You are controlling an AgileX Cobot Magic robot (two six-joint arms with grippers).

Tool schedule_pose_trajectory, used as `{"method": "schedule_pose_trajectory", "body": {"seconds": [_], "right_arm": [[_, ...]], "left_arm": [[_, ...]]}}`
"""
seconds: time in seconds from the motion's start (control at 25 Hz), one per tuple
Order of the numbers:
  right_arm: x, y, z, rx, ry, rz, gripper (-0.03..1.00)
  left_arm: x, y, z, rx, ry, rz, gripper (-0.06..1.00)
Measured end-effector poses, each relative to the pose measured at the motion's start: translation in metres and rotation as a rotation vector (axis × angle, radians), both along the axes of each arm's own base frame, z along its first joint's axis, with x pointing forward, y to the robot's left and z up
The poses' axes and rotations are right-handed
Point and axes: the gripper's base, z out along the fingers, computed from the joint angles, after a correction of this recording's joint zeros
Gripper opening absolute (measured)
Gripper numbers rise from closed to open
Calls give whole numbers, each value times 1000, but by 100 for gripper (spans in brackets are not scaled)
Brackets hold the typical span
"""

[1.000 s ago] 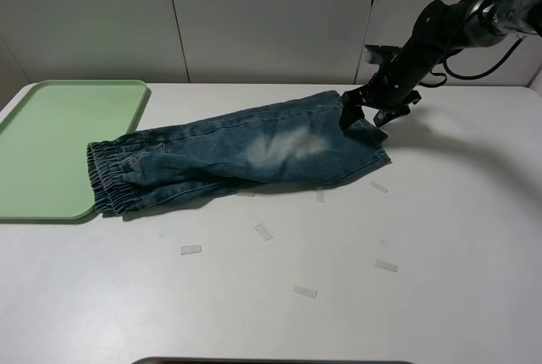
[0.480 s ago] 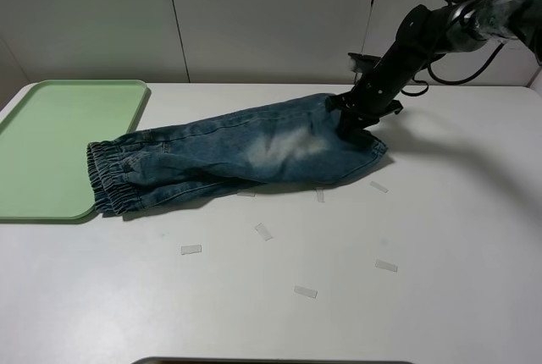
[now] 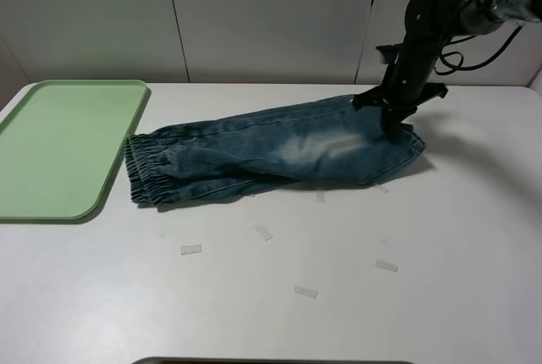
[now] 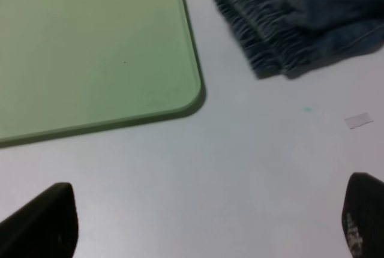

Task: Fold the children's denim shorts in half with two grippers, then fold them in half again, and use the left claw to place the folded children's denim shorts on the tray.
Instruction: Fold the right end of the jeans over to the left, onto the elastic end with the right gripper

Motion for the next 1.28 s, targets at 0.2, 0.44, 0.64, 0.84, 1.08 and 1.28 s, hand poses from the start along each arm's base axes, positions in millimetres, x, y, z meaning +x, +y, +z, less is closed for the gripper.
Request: {"method": "schedule_pose_trajectory", "body": {"seconds": [0.2,0.44,0.64,0.84,1.08,1.28], "right_arm": [[-17,-41,14,-69,-13,-126,0],[-38,-36,39,-104,-21,-123,0],[-51,10,70,-71,-81,-32,0],[-65,59,71,34,-59,24,0],[-79,109,71,159,-75,81,0],[-92,144,73,257,-97,118,0]], "left_arm": [[0,0,0,0,0,0,87],[0,0,0,0,0,0,87],[0,0,0,0,0,0,87],[0,0,0,0,0,0,87],[0,0,0,0,0,0,87],[0,0,0,0,0,0,87]]}}
